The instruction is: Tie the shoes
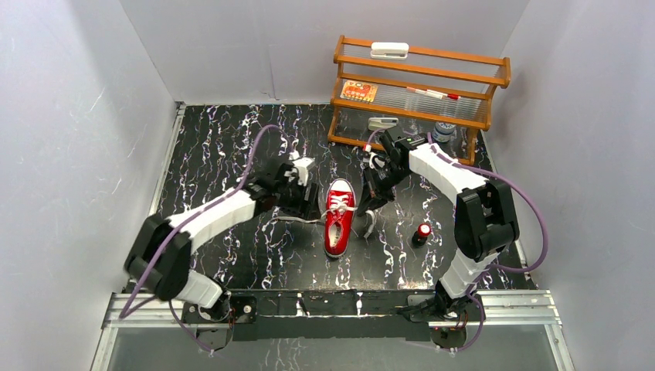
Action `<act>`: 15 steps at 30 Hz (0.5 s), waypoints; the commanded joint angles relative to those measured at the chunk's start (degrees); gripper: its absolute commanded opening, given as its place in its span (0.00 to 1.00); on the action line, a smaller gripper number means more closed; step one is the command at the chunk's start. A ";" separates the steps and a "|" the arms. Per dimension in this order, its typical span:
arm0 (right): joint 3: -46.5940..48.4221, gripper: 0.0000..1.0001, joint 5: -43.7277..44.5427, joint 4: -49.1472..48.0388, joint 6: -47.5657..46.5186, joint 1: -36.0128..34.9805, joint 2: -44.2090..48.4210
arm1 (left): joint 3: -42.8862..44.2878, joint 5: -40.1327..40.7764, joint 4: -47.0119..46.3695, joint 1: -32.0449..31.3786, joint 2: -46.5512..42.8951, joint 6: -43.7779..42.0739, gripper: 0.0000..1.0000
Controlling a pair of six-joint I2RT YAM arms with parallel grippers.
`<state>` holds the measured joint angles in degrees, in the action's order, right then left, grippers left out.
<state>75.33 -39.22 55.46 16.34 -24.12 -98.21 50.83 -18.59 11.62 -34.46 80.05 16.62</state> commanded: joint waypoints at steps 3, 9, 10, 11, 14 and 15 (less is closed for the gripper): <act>0.42 0.00 -2.84 -1.60 -0.37 0.04 0.84 | 2.07 -0.71 -9.43 -0.28 11.85 -17.98 0.59; -0.29 0.00 -2.89 -2.06 -0.57 0.04 2.05 | 2.55 -3.59 -12.11 -0.52 16.26 -24.47 0.59; -0.47 0.00 -3.03 -2.22 -0.48 0.05 2.25 | 2.59 -5.16 -13.22 -0.85 16.88 -24.14 0.59; -0.66 0.00 -3.13 -2.47 -0.33 0.05 2.43 | 2.61 -6.05 -13.82 -1.48 17.57 -23.88 0.59; -0.61 0.00 -3.22 -2.60 -0.27 0.04 2.51 | 2.59 -7.38 -14.55 -3.49 19.77 -23.20 0.57; -0.48 0.00 -3.11 -2.45 -0.30 0.11 2.46 | 2.38 -7.76 -15.16 -3.84 20.35 -22.22 0.56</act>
<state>75.09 -40.88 53.63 16.32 -24.12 -98.19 52.40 -22.22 -1.06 -36.01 98.30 -4.51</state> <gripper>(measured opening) 0.013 0.577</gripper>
